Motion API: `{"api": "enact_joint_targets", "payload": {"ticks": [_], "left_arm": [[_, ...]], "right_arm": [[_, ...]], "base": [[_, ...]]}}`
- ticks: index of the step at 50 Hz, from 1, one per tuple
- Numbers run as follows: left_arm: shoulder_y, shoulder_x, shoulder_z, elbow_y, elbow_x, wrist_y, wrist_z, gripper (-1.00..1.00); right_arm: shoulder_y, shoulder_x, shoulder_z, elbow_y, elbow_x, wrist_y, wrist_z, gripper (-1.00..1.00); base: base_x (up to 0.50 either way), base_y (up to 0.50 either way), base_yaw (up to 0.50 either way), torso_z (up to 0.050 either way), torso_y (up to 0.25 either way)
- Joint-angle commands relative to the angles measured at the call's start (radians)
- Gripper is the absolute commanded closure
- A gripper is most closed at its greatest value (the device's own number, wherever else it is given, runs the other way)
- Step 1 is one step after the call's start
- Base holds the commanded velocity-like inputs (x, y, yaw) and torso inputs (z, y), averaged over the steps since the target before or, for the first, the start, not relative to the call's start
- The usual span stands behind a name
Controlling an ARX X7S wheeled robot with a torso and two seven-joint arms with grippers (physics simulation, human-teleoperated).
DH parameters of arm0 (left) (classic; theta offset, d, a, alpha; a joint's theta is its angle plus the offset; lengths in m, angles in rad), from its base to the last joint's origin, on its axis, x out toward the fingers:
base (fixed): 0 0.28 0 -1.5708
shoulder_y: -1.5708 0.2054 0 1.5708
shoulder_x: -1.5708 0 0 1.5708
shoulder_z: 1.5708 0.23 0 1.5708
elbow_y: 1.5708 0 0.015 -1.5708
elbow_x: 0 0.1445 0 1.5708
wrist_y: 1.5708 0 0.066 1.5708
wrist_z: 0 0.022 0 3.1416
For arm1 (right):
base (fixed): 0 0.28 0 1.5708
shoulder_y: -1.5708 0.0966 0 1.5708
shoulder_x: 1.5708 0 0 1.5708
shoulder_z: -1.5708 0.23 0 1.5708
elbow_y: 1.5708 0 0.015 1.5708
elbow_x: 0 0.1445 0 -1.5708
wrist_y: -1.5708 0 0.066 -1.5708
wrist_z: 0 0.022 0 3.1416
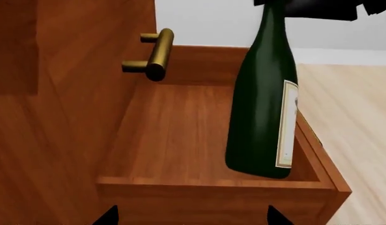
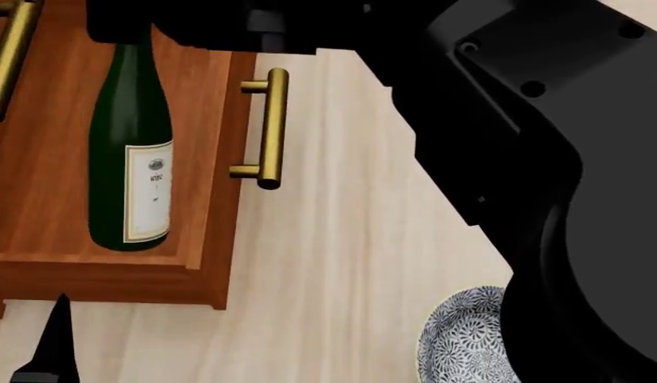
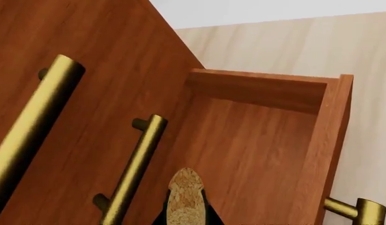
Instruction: Put the wine bottle in the bottom drawer of the cabinet.
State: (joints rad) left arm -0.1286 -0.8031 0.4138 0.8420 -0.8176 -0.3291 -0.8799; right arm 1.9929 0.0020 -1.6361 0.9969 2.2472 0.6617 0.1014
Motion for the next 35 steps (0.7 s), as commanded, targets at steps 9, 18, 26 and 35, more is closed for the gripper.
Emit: {"api": "enact_joint_targets", "payload": {"ticks": [9,18,26,35], "left_arm": [[0.011,-0.002,-0.002,-0.002,0.004,0.015,0.003,-1.0],[0.005,-0.001,0.002,-0.004,0.006,0.012,0.006,-1.0],[-0.003,0.002,0.008,-0.004,0.009,0.007,0.006,-1.0],[0.002,-0.001,0.008,0.002,0.015,0.015,0.01,-1.0]], "right_arm": [[-0.014,-0.002,0.016,-0.019,-0.006,0.035,-0.009,1.0],[-0.018,-0.002,0.017,-0.027,-0.012,0.036,-0.011,1.0],[-0.022,-0.002,0.017,-0.027,-0.025,0.038,-0.001,1.0],[-0.03,-0.002,0.017,-0.036,-0.051,0.042,0.023,1.0]], "base": [[0.0,0.0,0.0,0.0,0.0],[0.0,0.0,0.0,0.0,0.0],[0.0,0.0,0.0,0.0,0.0],[0.0,0.0,0.0,0.0,0.0]]}}
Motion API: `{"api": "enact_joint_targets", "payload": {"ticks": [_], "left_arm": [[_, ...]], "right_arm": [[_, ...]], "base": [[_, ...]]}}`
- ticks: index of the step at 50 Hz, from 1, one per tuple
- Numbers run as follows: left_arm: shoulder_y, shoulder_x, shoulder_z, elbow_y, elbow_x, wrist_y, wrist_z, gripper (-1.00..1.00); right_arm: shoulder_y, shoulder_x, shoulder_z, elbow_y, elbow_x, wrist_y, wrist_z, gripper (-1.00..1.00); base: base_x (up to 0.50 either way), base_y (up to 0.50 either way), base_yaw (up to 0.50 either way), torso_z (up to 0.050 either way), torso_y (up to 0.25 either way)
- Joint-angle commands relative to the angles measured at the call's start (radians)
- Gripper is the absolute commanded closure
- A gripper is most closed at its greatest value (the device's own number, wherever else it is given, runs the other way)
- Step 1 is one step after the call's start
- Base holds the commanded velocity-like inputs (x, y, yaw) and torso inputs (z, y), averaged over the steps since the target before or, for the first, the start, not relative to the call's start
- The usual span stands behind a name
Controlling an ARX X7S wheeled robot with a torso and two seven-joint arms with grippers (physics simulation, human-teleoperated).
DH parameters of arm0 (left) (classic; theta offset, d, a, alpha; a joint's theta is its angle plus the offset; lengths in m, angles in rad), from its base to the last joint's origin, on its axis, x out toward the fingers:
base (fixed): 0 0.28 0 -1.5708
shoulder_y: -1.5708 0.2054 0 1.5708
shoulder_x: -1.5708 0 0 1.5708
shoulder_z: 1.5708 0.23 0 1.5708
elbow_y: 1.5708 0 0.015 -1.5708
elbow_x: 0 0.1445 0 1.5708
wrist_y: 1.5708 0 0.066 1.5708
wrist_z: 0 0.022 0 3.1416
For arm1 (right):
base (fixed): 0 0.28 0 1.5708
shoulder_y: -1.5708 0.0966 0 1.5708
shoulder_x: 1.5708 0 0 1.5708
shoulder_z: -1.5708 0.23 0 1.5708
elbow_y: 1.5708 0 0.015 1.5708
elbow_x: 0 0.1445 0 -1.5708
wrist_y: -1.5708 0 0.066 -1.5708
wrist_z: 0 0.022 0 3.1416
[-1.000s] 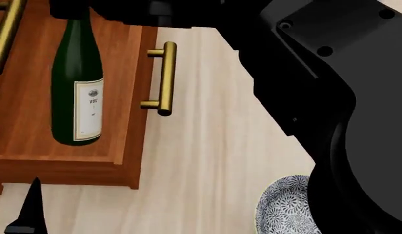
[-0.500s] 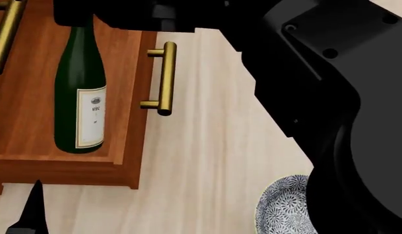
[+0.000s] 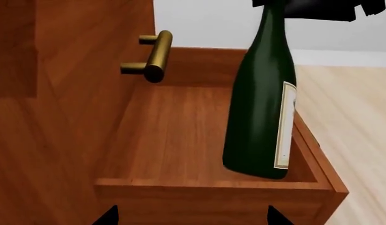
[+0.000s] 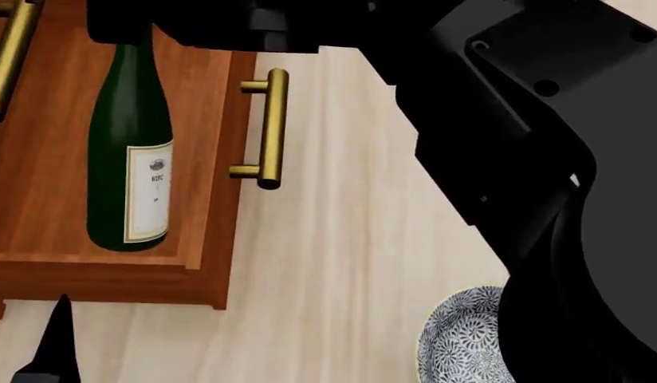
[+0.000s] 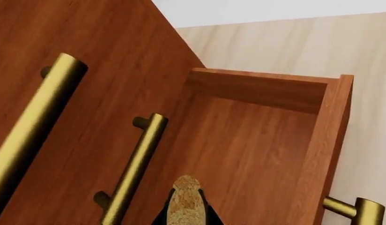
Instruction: Put the wine bottle in the bottom drawer of the cabinet.
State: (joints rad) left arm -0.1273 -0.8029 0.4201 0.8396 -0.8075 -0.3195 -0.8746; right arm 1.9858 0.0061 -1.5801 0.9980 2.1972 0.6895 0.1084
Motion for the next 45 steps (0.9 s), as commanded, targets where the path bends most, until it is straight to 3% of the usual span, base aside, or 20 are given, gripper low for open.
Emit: {"api": "enact_joint_targets", "payload": {"ticks": [1,17,45], "left_arm": [[0.003,-0.001,0.002,0.001,0.008,0.009,0.008,-1.0],[0.003,0.001,0.012,-0.007,0.008,0.014,0.026,-1.0],[-0.007,0.002,0.005,0.007,-0.001,0.011,0.002,-1.0]], "right_arm": [[-0.023,-0.006,-0.037,-0.037,-0.001,0.01,0.019,1.0],[-0.025,-0.006,-0.036,-0.048,-0.011,0.015,0.018,1.0],[-0.022,-0.006,-0.032,-0.078,-0.043,-0.008,0.01,1.0]], "base": [[0.0,0.0,0.0,0.0,0.0],[0.0,0.0,0.0,0.0,-0.108],[0.0,0.0,0.0,0.0,-0.189]]}}
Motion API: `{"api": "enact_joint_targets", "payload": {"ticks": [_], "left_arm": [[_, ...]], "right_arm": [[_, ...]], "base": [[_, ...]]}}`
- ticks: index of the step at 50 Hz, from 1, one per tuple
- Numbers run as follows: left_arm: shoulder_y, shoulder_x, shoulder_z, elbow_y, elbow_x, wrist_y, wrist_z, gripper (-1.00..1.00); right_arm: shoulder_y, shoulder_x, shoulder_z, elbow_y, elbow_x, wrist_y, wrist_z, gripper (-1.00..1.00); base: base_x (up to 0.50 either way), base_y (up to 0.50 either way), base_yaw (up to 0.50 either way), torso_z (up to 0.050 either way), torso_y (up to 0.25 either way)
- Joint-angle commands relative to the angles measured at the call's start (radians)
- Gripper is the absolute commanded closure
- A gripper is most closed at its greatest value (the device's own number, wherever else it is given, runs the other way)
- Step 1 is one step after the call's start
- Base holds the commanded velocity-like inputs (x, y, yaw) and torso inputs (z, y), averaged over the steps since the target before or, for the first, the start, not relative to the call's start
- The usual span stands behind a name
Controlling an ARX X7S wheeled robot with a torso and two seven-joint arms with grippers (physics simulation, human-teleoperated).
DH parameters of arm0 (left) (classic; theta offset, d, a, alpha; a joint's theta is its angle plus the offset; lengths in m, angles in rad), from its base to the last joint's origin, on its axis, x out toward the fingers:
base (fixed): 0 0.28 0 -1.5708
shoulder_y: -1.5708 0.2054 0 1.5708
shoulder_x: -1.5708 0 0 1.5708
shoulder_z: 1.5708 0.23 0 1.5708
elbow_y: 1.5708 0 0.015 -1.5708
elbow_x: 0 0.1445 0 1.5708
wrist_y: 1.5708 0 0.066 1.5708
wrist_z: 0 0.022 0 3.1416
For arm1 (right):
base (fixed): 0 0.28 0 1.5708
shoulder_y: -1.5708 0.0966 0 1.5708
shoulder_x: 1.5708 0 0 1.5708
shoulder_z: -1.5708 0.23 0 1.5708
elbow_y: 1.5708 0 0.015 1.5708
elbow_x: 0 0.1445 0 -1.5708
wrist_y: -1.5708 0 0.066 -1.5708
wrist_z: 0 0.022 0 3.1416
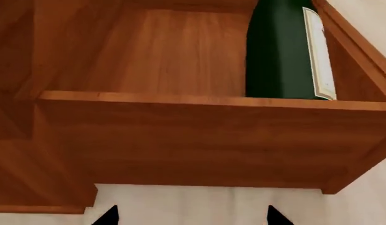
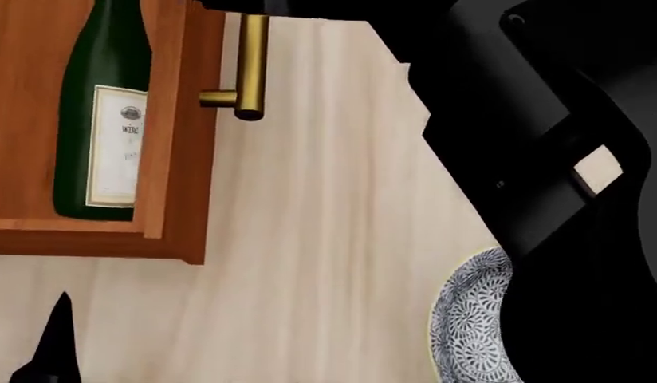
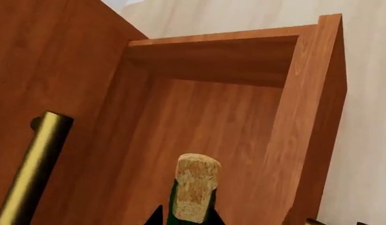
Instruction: Put the wine bottle in the bottom drawer of the cabinet.
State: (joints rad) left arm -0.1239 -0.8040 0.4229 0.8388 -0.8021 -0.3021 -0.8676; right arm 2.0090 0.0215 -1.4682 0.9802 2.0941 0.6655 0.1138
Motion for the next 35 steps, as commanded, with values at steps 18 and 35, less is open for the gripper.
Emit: {"api": "enact_joint_targets", "payload": {"ticks": [18,35], "left_arm": [[0.014,0.004,-0.003,-0.005,0.007,0.031,0.013,-1.0],[0.023,0.002,-0.003,-0.012,0.014,0.042,0.016,-1.0]], "right_arm": [[-0.055,-0.021,-0.142,-0.072,0.04,0.021,-0.002,1.0],[-0.06,-0.021,-0.141,-0.066,-0.002,0.035,0.028,-1.0]], "base": [[0.0,0.0,0.01,0.0,-0.069],[0.0,0.0,0.01,0.0,-0.011]]}}
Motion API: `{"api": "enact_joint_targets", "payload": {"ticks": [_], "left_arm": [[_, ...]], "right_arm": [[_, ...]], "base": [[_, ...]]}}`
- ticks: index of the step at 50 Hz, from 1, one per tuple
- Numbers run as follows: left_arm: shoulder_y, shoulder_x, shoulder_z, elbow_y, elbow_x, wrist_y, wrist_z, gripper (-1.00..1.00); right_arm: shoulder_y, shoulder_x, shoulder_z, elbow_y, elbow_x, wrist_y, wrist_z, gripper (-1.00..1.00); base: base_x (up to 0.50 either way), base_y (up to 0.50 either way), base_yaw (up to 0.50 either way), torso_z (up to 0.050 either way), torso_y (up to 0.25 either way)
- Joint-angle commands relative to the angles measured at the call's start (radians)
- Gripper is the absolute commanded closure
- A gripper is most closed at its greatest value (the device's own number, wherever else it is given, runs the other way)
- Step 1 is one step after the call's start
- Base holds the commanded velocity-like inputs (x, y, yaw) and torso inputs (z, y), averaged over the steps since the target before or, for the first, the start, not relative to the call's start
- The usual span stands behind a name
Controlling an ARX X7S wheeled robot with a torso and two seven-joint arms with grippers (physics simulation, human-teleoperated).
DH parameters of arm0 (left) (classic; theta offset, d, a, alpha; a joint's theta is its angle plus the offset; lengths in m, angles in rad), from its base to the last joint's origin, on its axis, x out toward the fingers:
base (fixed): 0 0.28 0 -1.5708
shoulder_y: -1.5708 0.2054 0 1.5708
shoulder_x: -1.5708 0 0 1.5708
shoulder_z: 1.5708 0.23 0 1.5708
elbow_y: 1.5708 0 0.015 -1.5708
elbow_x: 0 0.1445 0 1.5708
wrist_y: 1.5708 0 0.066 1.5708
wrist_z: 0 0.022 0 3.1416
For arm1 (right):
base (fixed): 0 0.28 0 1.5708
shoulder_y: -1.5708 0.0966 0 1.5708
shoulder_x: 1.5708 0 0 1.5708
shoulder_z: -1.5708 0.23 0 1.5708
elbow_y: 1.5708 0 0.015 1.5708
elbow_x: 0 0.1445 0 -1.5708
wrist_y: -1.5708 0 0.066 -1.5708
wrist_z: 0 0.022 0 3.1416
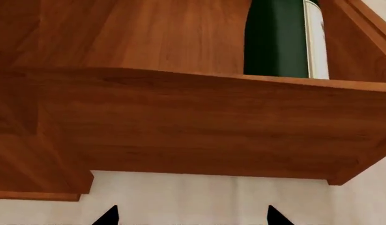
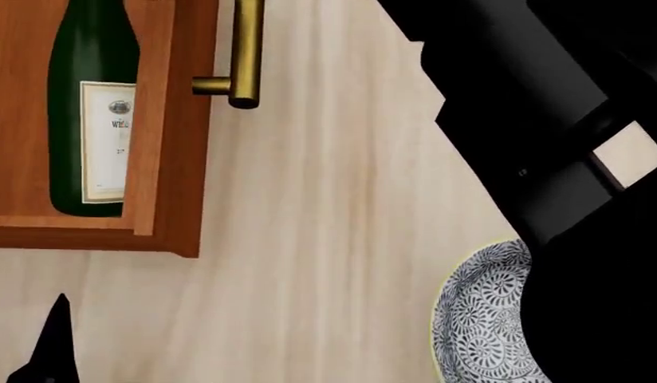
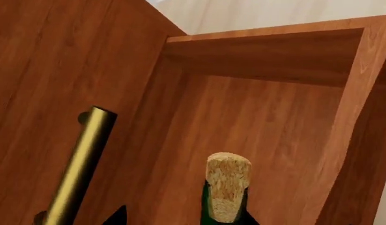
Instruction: Put the wine bottle in the bottom drawer of the cabinet.
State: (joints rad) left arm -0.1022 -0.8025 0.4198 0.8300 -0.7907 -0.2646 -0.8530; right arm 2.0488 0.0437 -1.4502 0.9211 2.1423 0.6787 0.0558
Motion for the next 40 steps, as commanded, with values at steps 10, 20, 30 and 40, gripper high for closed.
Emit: {"api": "enact_joint_targets", "payload": {"ticks": [10,20,30,40], "left_arm": [[0.005,-0.002,-0.004,-0.009,0.006,0.007,-0.005,-1.0],[0.003,-0.004,-0.001,0.0,0.006,0.001,-0.011,-1.0],[-0.011,-0.002,0.007,0.015,0.006,-0.013,-0.015,-1.0],[-0.009,0.001,0.009,0.009,0.008,-0.008,-0.013,-1.0]], "right_arm": [[-0.068,-0.044,-0.156,0.009,-0.154,0.111,0.111,-1.0],[-0.016,-0.044,-0.16,0.05,-0.17,0.17,0.137,-1.0],[0.051,-0.044,-0.16,0.103,-0.285,0.269,0.123,-1.0],[0.156,-0.044,-0.142,0.125,-0.458,0.391,0.041,-1.0]], "base": [[0.0,0.0,0.01,0.0,-0.012],[0.0,0.0,0.0,0.0,-0.007],[0.0,0.0,0.0,0.0,-0.003],[0.0,0.0,0.0,0.0,-0.003]]}}
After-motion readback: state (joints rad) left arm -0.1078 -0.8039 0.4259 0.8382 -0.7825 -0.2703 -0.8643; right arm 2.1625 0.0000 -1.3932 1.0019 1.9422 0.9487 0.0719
